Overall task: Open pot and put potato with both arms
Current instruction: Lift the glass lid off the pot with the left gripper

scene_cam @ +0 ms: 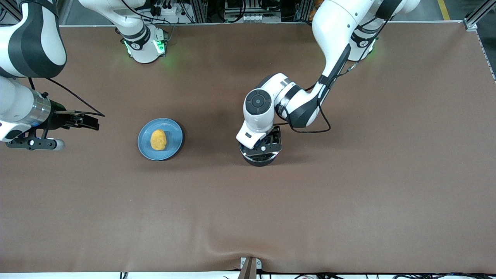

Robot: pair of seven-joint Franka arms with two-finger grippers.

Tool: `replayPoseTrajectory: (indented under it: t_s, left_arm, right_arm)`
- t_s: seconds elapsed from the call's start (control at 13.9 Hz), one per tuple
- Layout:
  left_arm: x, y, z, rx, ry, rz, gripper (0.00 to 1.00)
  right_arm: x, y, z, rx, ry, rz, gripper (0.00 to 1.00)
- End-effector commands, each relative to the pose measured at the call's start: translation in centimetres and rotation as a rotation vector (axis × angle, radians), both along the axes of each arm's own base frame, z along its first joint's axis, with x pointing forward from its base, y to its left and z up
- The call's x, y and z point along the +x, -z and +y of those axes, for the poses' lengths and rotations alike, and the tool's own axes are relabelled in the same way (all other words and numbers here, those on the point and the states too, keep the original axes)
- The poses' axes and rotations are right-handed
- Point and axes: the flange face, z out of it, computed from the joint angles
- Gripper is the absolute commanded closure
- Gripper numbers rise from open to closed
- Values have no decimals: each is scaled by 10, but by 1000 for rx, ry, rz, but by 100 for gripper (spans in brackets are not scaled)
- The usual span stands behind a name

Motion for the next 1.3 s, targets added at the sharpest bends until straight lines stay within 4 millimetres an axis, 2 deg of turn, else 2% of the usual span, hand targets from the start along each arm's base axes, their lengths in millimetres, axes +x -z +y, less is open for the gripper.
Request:
replayPoseTrajectory:
  t_s: [0.0,0.22,0.36,0.5,0.65,0.79,0.86,1.01,1.08,1.23]
  left_arm:
    - [0,-1,1,2,8,-10,100]
    - [-1,-1,3,5,7,-8,100]
    - [2,-9,7,8,1,-7,100]
    - [10,-44,25,17,-22,-1,100]
    - [12,-89,42,25,-33,-5,100]
    - [19,-123,67,38,-48,-3,100]
    - [30,-129,86,36,-58,-3,100]
    - [40,-121,112,46,-71,16,100]
    - [48,-128,130,41,-84,9,100]
    - [71,-161,179,17,-116,-30,100]
  right_arm:
    - [0,3,-1,15,3,-2,0]
    - [0,4,0,15,1,0,0]
    - [1,3,-1,15,3,-3,0]
    - [2,3,0,17,2,-15,0]
    - [0,11,1,29,5,-8,0]
    - [-3,28,-1,63,26,-4,0]
    - [-5,37,1,66,24,-10,0]
    - [-12,56,4,66,23,-14,0]
    - [-16,69,14,70,16,-13,0]
    - [-26,96,28,72,52,-31,0]
